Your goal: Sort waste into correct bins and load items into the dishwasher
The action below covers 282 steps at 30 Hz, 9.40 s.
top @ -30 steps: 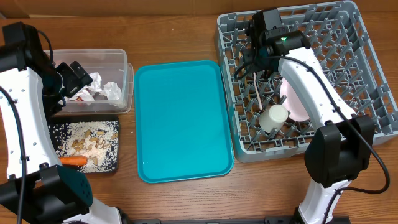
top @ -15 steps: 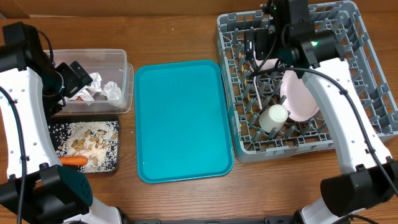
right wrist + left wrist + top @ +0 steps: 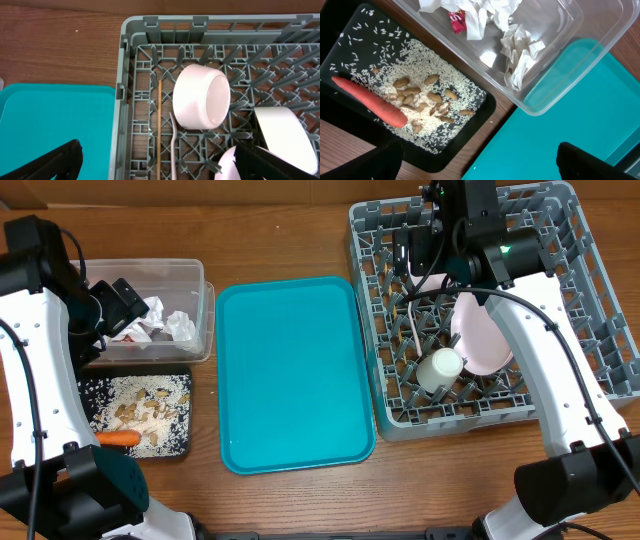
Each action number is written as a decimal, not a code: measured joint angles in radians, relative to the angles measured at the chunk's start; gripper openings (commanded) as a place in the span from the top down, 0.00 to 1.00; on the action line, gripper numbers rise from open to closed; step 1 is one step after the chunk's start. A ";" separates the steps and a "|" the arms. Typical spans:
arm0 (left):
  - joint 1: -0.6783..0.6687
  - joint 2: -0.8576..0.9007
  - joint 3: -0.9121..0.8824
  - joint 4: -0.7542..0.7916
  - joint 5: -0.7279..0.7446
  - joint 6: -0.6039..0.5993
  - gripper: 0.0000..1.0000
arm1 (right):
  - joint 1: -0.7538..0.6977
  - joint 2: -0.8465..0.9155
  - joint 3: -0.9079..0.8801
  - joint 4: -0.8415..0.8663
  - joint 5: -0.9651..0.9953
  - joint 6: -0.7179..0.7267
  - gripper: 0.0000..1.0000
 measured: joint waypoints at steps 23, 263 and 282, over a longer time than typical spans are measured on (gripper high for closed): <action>0.000 0.000 0.000 0.000 0.000 0.000 0.00 | 0.000 -0.004 0.000 0.000 0.000 0.000 0.00; -0.428 -1.742 -1.809 1.353 -0.094 0.233 0.00 | -0.256 -1.756 -1.823 0.909 -0.097 -0.098 0.00; -0.394 -1.743 -1.809 1.353 -0.110 0.577 0.00 | -0.256 -1.756 -1.823 0.909 -0.097 -0.098 0.00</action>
